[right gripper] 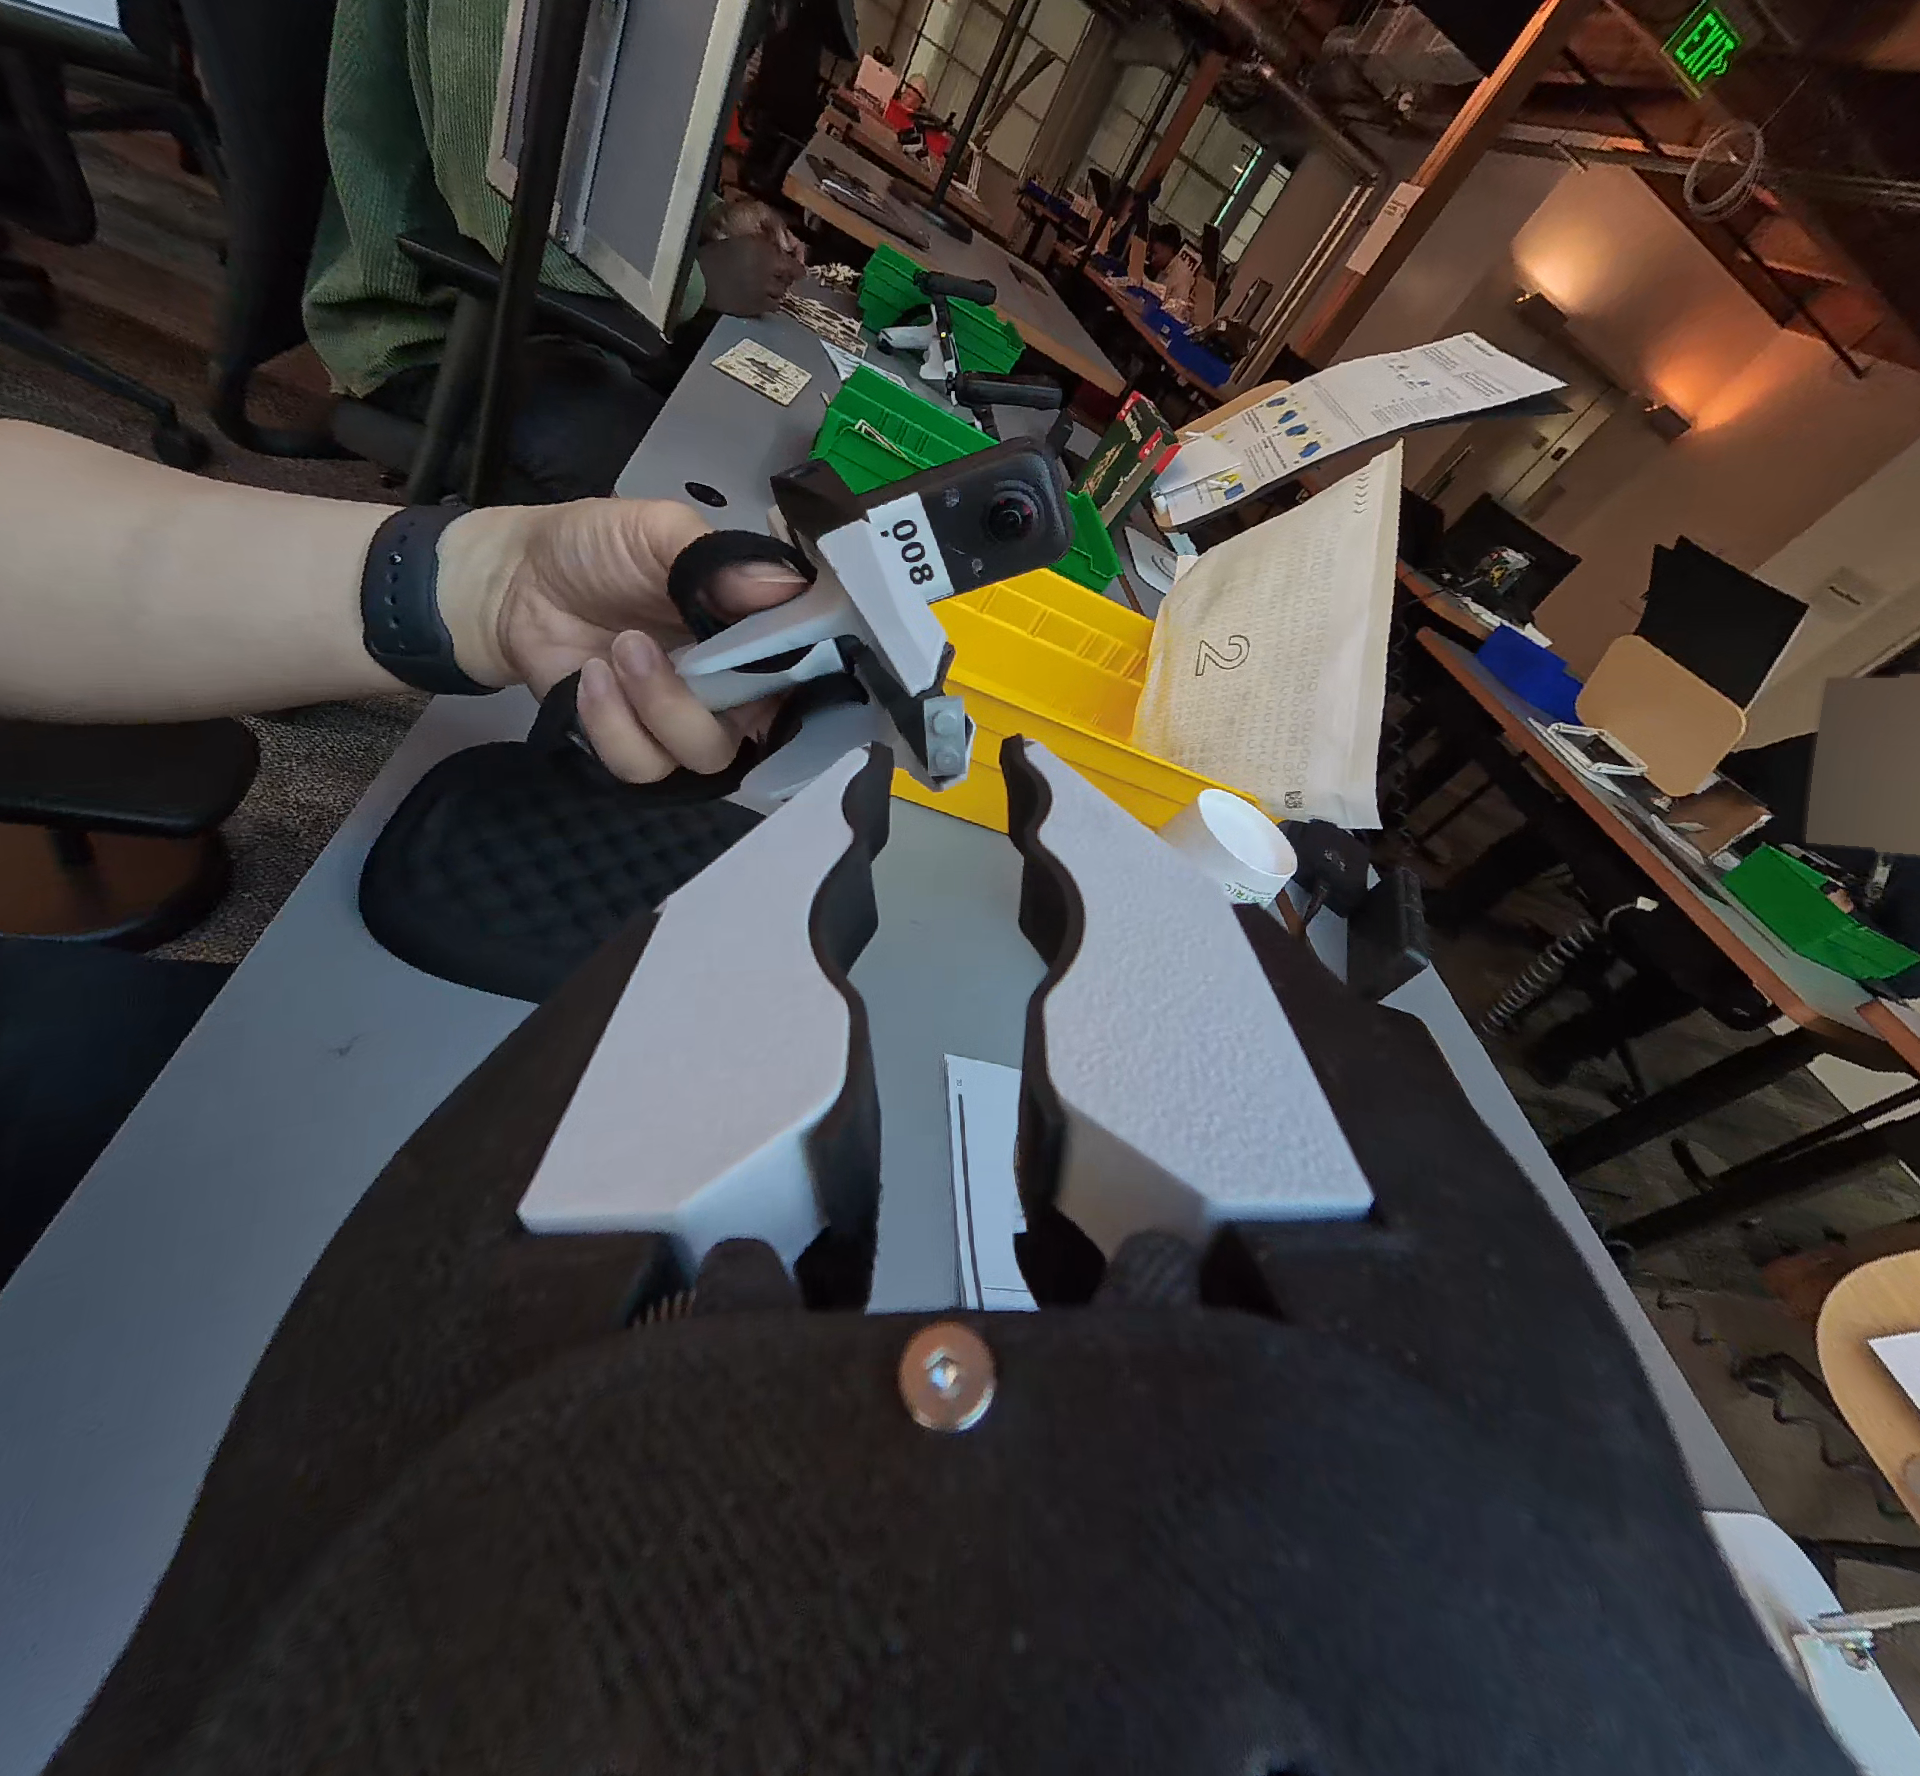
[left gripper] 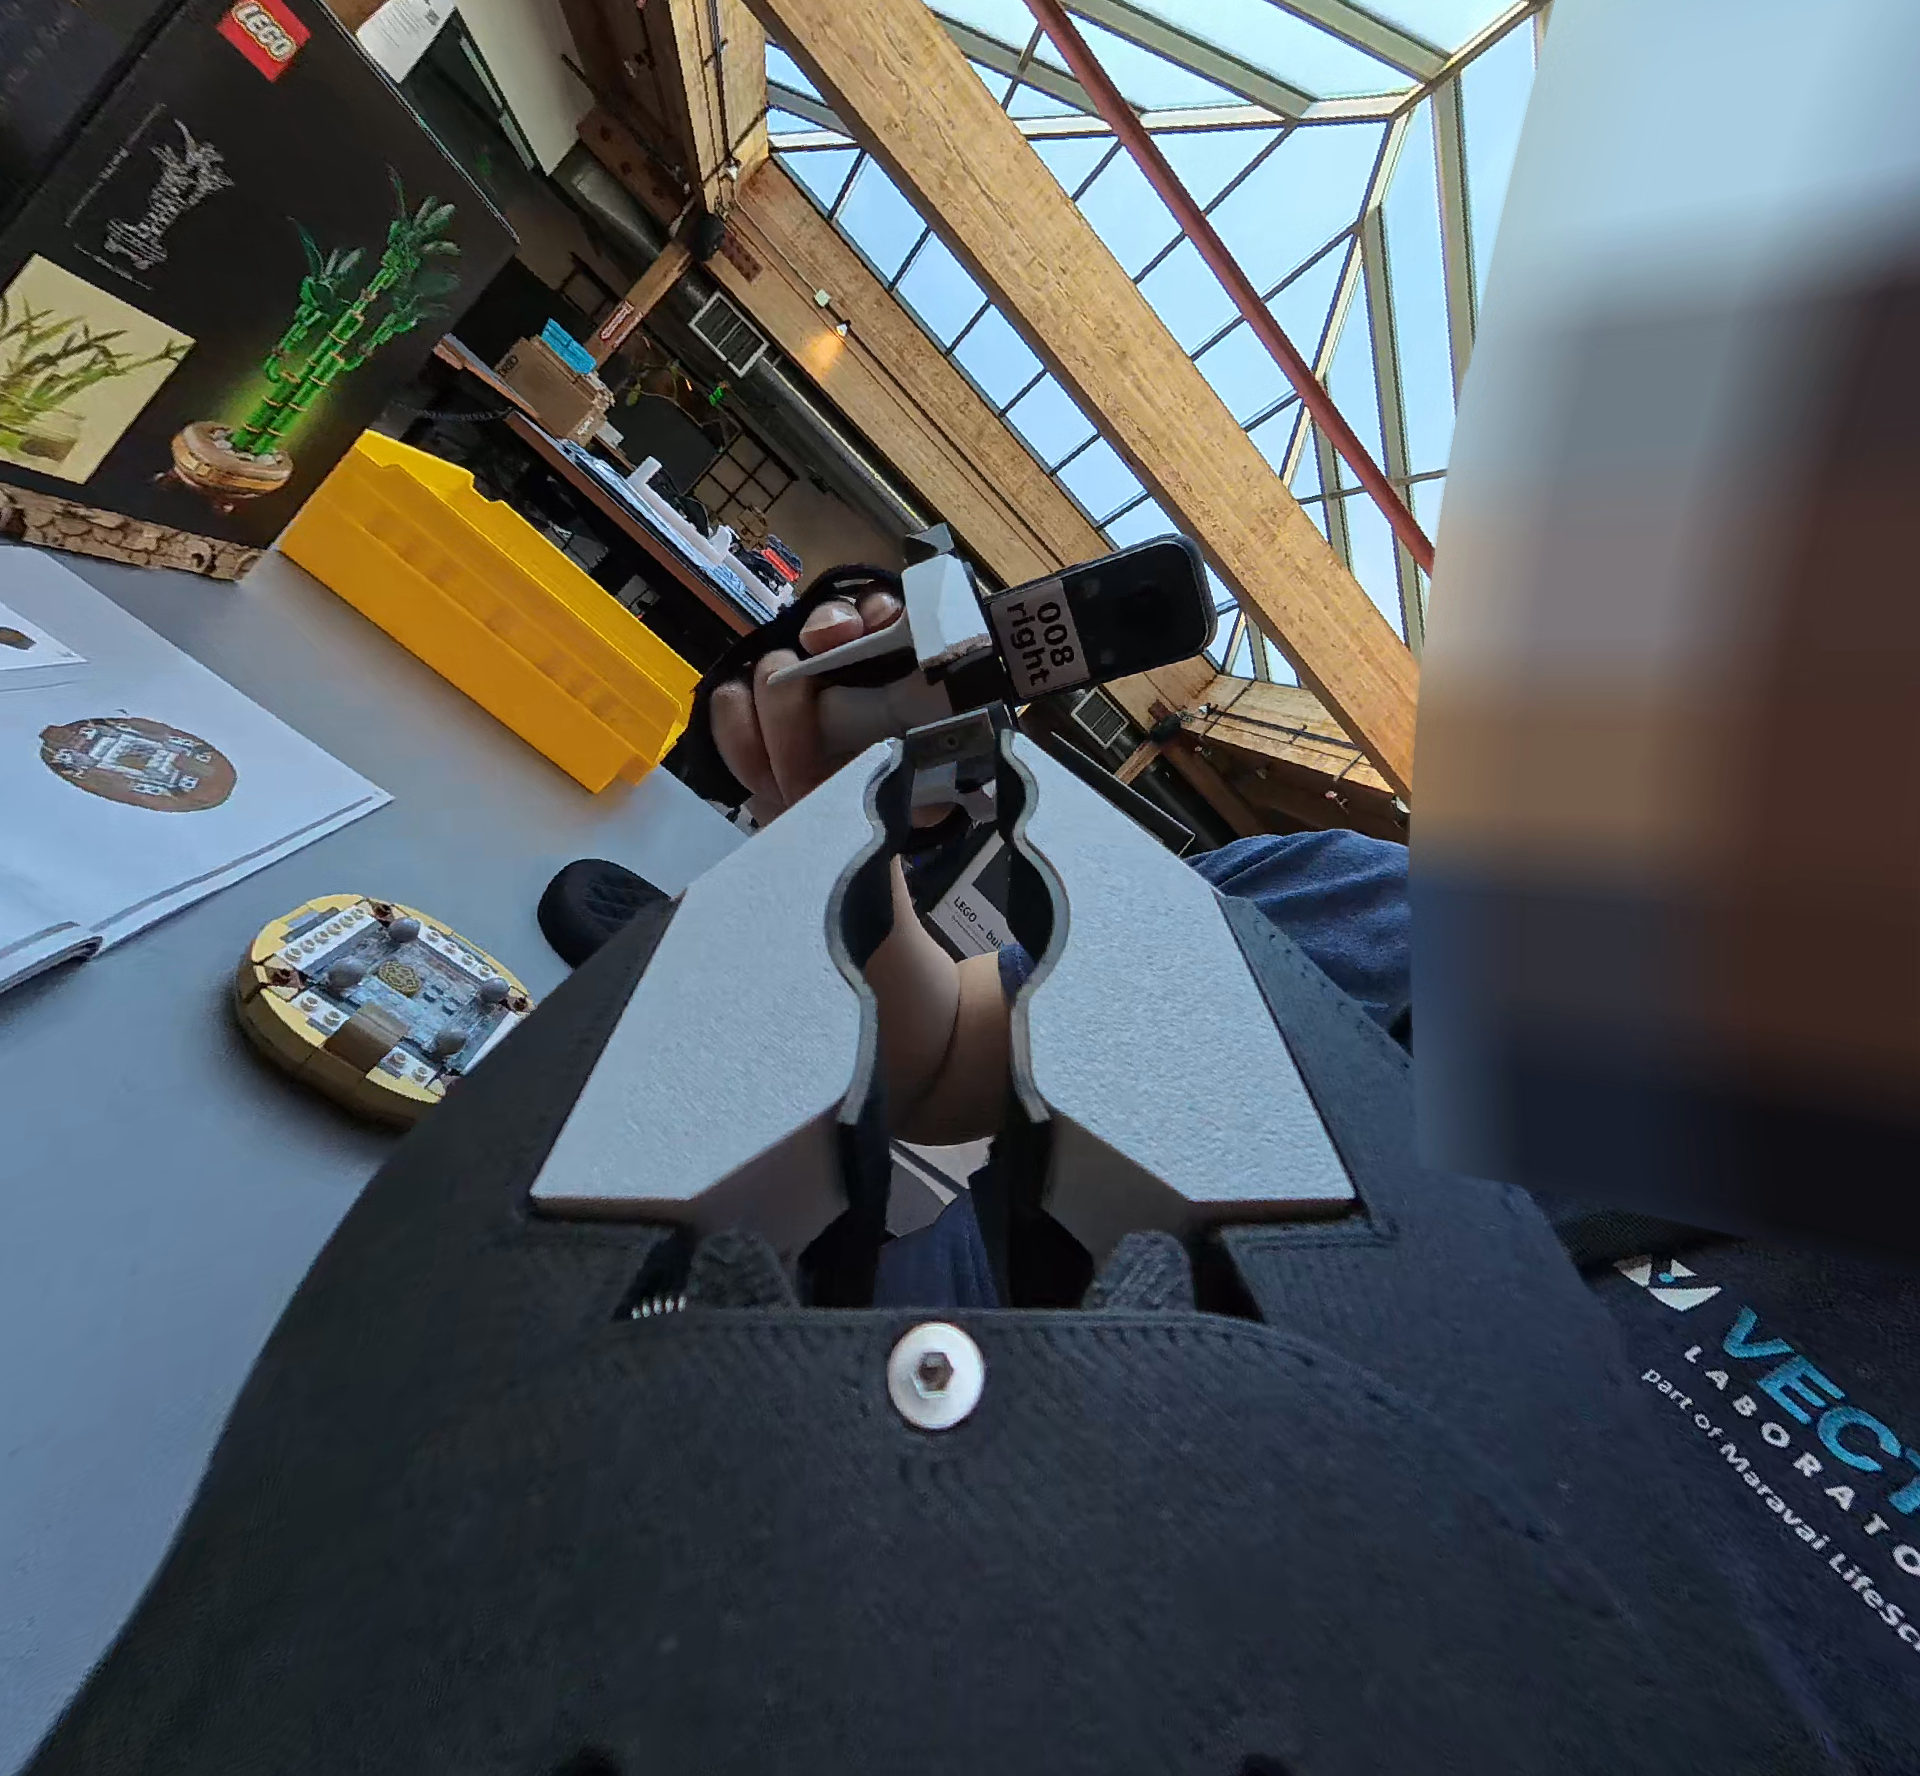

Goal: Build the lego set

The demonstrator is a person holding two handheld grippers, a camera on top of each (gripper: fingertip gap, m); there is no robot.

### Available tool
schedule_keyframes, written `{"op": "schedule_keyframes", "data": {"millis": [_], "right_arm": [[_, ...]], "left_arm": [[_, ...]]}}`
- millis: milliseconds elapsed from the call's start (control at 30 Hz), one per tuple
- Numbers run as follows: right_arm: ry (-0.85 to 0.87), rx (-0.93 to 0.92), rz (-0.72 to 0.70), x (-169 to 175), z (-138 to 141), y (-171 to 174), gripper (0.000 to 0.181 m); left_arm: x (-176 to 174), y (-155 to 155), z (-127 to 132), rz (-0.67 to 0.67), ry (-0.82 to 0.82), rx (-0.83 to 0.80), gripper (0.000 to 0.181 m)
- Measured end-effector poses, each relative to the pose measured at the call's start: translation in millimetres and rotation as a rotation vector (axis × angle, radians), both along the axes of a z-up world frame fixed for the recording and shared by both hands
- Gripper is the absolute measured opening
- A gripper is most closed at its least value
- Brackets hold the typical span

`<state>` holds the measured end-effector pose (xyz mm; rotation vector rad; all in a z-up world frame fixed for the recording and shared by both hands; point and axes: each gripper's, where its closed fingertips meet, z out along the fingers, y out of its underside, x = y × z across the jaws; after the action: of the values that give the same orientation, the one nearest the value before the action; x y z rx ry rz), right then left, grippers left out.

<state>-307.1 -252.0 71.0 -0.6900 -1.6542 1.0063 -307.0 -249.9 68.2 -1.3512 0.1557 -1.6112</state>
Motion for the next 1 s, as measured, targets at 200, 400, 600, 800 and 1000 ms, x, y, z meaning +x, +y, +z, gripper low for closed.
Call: {"op": "schedule_keyframes", "data": {"millis": [200, 400, 600, 800, 1000], "right_arm": [[0.005, 0.048, -0.018, 2.6, -2.8, -1.3, 0.007], [-0.124, 0.101, -0.120, 26.9, -20.0, 26.3, 0.006], [-0.868, 0.024, -0.585, 141.7, -157.8, 153.6, 0.007], [-1.058, -0.115, -0.691, 179.7, -203.5, 170.3, 0.007], [-1.116, -0.174, -0.658, 184.6, -215.3, 172.3, 0.007]], "left_arm": [[13.3, 0.2, 0.8, -0.017, 0.018, 0.009, 0.017], [13.1, 6.8, -11.4, 0.040, 0.075, -0.035, 0.039], [-24.4, 1.4, -47.1, 0.342, 0.488, -0.055, 0.040], [-57.6, -6.0, -49.7, 0.501, 0.678, -0.103, 0.038], [-77.8, -12.7, -49.3, 0.587, 0.784, -0.133, 0.036]]}}
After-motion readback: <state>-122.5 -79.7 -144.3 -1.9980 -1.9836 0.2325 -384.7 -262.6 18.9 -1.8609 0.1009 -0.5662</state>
